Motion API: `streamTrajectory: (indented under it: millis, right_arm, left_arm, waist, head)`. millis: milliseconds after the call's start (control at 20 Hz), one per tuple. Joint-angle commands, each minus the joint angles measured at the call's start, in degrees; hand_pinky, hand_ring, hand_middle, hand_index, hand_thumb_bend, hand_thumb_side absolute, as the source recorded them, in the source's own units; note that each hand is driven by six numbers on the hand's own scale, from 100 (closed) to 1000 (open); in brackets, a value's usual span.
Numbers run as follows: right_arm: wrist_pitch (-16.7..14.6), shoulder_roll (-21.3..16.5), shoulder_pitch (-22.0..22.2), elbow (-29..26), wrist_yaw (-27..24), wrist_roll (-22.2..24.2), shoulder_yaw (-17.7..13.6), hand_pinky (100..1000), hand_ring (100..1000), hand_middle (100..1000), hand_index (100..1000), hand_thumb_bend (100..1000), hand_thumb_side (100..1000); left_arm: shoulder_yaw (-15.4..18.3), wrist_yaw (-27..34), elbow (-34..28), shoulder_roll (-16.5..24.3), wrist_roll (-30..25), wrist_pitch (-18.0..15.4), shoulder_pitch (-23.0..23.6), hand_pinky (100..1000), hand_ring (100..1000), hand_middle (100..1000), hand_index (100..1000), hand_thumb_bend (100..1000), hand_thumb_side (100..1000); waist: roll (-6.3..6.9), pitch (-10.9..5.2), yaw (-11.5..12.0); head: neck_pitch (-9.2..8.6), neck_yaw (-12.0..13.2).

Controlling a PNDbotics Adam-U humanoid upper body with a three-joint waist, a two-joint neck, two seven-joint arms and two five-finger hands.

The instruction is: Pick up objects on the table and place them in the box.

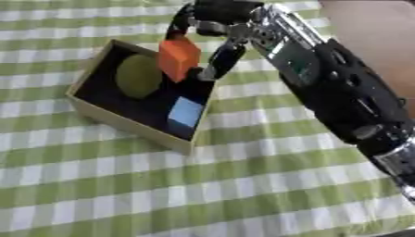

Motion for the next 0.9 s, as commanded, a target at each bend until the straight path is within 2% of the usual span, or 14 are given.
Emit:
streamTrajectory:
  millis: [50,300,550,700,800,900]
  right_arm:
    - [-0.71,-0.39,-0.72,0.35,1.01,-0.43,-0.35,845,778,665,782,209,120]
    - [-1.22,-0.53,-0.5,0.83,1.77,-0.76,-0.41,846,788,681,793,258,123]
    - [-2.87,-0.63,-0.17,0.65,0.74,0.39,-0.21,875,861,790,877,305,100]
    - [-4.5,-0.84,-0.15,-0.19,-1.12,2.5,-0.26,902,904,831,908,297,100]
    - [-5.43,-1.02,-0.15,-0.6,-2.15,4.23,-0.45,913,918,843,921,313,186]
    - [-6.01,-1.22,-0.13,-1.0,-2.36,5.5,-0.75,923,936,857,932,389,257]
  left_arm:
    - [0.22,0.09,-0.88,0.62,-0.16,-0.04,-0.71,817,831,867,834,204,812]
    - [0.27,0.09,-0.88,0.48,-0.13,0.05,-0.53,817,831,867,834,204,815]
    - [0.32,0.11,-0.88,0.36,-0.08,0.11,-0.41,817,831,868,833,204,815]
    - [0.3,0.16,-0.88,0.28,-0.1,0.14,-0.41,817,831,866,833,205,816]
    - [0.29,0.19,-0.88,0.24,-0.11,0.19,-0.4,817,831,866,833,205,816]
    - [0.3,0.22,-0.88,0.24,-0.1,0.22,-0.37,817,831,865,833,205,816]
  waist:
    - [-0.6,-1.16,0.11]
    - [-0.68,-0.99,0.04]
    - [-0.61,-0.81,0.0]
    - [-0.55,-0.81,-0.11]
    - [-0.53,-0.81,-0.18]
    - [-0.54,-0.81,-0.24]
  head:
    - [0.23,-0.05]
    - [0.28,0.06]
    - [0.39,0.06]
    - [0.56,0.09]
    - [0.6,0.1]
    - [0.68,0.13]
